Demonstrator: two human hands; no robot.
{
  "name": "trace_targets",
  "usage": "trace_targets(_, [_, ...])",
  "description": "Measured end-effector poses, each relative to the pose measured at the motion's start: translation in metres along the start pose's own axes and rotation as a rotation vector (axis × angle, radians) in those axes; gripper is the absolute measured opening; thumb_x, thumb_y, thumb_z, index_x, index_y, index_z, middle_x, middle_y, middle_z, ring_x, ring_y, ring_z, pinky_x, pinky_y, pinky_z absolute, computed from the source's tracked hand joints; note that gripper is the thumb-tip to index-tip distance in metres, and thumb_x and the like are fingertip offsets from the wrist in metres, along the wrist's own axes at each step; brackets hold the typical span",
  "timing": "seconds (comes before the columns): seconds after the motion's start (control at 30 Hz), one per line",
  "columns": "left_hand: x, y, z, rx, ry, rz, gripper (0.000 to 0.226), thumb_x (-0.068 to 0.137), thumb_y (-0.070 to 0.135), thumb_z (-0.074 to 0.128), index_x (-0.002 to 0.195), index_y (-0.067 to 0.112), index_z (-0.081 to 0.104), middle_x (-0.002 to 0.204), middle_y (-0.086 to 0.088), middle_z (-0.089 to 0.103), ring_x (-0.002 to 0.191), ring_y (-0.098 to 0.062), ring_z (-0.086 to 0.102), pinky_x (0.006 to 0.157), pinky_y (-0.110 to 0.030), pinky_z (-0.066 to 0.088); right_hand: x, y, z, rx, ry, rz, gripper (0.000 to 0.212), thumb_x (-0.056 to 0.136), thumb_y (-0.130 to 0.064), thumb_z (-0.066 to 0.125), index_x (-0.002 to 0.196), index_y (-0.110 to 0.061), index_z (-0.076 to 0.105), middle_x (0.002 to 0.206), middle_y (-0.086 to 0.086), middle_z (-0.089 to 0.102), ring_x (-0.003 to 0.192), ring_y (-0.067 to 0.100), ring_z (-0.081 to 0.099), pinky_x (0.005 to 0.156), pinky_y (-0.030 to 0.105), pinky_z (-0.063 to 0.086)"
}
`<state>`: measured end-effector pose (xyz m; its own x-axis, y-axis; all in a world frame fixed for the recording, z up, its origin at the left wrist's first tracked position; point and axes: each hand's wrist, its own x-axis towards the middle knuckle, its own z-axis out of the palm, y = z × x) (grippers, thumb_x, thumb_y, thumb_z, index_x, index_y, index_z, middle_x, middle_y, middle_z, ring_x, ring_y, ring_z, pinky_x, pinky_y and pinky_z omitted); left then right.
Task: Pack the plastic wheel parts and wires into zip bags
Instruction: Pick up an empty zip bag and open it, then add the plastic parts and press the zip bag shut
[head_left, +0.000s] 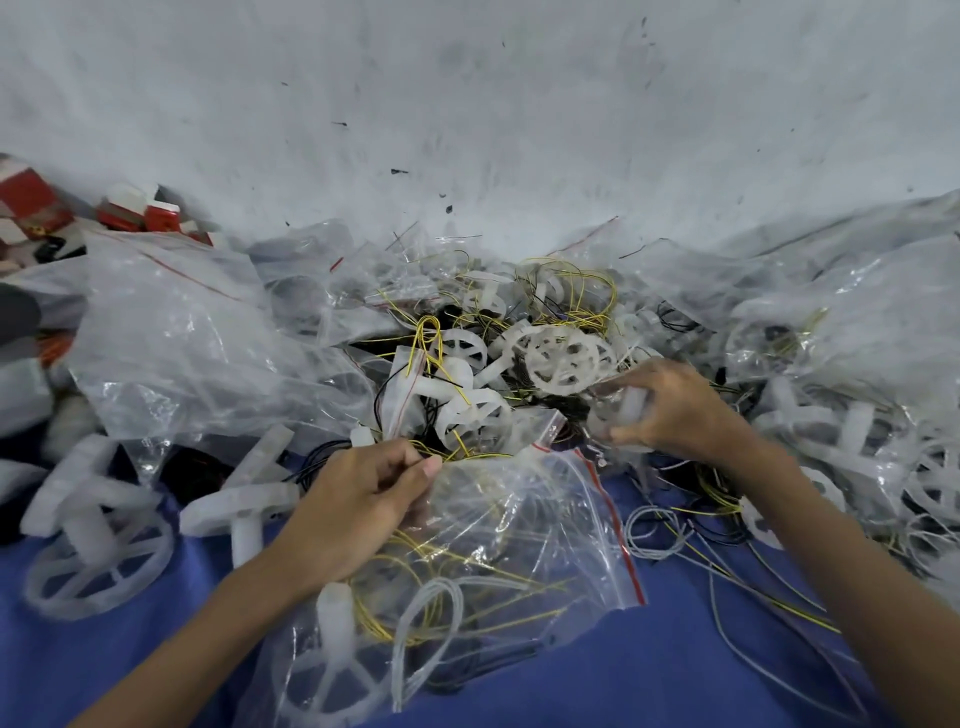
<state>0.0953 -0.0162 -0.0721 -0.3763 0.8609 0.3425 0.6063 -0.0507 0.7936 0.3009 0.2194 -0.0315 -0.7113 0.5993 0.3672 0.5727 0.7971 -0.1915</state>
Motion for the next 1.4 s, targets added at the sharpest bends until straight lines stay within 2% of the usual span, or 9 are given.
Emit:
trace_targets(0.17, [0.002, -0.003, 0.001, 0.022, 0.012, 0.024, 0.037, 0.092, 0.029, 0.053, 0.055, 0.024, 0.049, 0.049, 0.013, 0.056, 0.045, 0.001, 0.052, 0.051, -0.008, 0.038, 0.0, 0.02, -0.016, -0.016, -0.052, 0.098, 0.04, 0.069, -0.051, 0.074, 0.1, -0.026, 0.07, 0.105, 0.004, 0.069, 0.097, 0.019, 0.059, 0.086, 0.03, 0.046])
trace_targets(0.37, [0.001, 0.0, 0.0, 0.026, -0.009, 0.03, 0.036, 0.093, 0.026, 0.053, 0.057, 0.02, 0.05, 0.05, 0.012, 0.058, 0.046, 0.0, 0.054, 0.052, -0.007, 0.039, -0.01, 0.007, -0.008, -0.278, -0.104, 0.28, 0.031, 0.072, -0.05, 0.066, 0.101, -0.038, 0.063, 0.14, 0.004, 0.028, 0.133, 0.026, 0.02, 0.11, 0.055, 0.016])
trace_targets(0.57, [0.0, 0.002, 0.0, 0.002, 0.003, 0.03, 0.038, 0.093, 0.023, 0.054, 0.055, 0.021, 0.048, 0.048, 0.011, 0.056, 0.045, 0.001, 0.053, 0.051, -0.006, 0.039, 0.001, -0.042, 0.001, -0.248, 0.484, -0.097, 0.023, 0.068, -0.017, 0.067, 0.091, -0.016, 0.066, 0.119, 0.009, 0.051, 0.111, 0.028, 0.048, 0.095, 0.044, 0.019])
trace_targets(0.67, [0.0, 0.002, 0.0, -0.001, -0.006, 0.034, 0.037, 0.093, 0.021, 0.054, 0.056, 0.02, 0.048, 0.046, 0.013, 0.054, 0.044, 0.002, 0.052, 0.051, -0.006, 0.039, 0.024, -0.056, 0.008, -0.145, 0.03, -0.205, 0.033, 0.09, -0.034, 0.052, 0.12, -0.021, 0.059, 0.135, 0.004, 0.047, 0.126, 0.022, 0.042, 0.105, 0.044, 0.022])
trace_targets(0.77, [0.0, 0.001, 0.0, -0.011, -0.005, 0.038, 0.036, 0.092, 0.021, 0.055, 0.057, 0.016, 0.05, 0.047, 0.01, 0.055, 0.046, -0.001, 0.054, 0.053, -0.007, 0.039, 0.025, -0.052, 0.016, -0.198, -0.333, -0.162, 0.031, 0.095, -0.038, 0.044, 0.117, -0.022, 0.059, 0.12, 0.003, 0.06, 0.112, 0.022, 0.055, 0.095, 0.041, 0.044])
trace_targets(1.0, [0.001, -0.004, 0.0, 0.016, -0.009, 0.066, 0.033, 0.092, 0.026, 0.055, 0.061, 0.016, 0.056, 0.053, 0.007, 0.06, 0.047, -0.002, 0.052, 0.053, -0.01, 0.038, 0.038, -0.05, -0.004, -0.123, -0.368, -0.09, 0.038, 0.094, -0.041, 0.043, 0.076, -0.021, 0.069, 0.062, 0.006, 0.06, 0.061, 0.019, 0.059, 0.057, 0.025, 0.04])
trace_targets(1.1, [0.0, -0.003, -0.001, -0.002, -0.016, 0.06, 0.033, 0.092, 0.027, 0.055, 0.059, 0.02, 0.055, 0.053, 0.007, 0.059, 0.046, -0.001, 0.052, 0.052, -0.009, 0.037, 0.054, -0.058, 0.013, -0.257, -0.212, -0.042, 0.02, 0.085, -0.021, 0.051, 0.094, -0.018, 0.069, 0.082, 0.005, 0.062, 0.085, 0.027, 0.063, 0.071, 0.028, 0.046])
trace_targets(1.17, [-0.001, -0.002, 0.0, 0.005, -0.014, 0.059, 0.034, 0.092, 0.027, 0.055, 0.058, 0.023, 0.053, 0.052, 0.009, 0.058, 0.045, -0.001, 0.051, 0.052, -0.01, 0.038, 0.061, -0.059, 0.026, -0.286, -0.362, 0.059, 0.028, 0.082, -0.016, 0.053, 0.108, -0.013, 0.065, 0.099, 0.008, 0.061, 0.095, 0.029, 0.06, 0.083, 0.036, 0.05])
trace_targets(1.4, [0.001, -0.002, 0.0, 0.021, -0.021, 0.036, 0.034, 0.092, 0.028, 0.054, 0.058, 0.021, 0.052, 0.053, 0.007, 0.06, 0.046, -0.001, 0.054, 0.052, -0.01, 0.039, 0.068, -0.059, 0.049, -0.152, -0.4, 0.15, 0.031, 0.083, -0.012, 0.053, 0.113, -0.009, 0.055, 0.108, 0.013, 0.06, 0.095, 0.029, 0.058, 0.085, 0.042, 0.052])
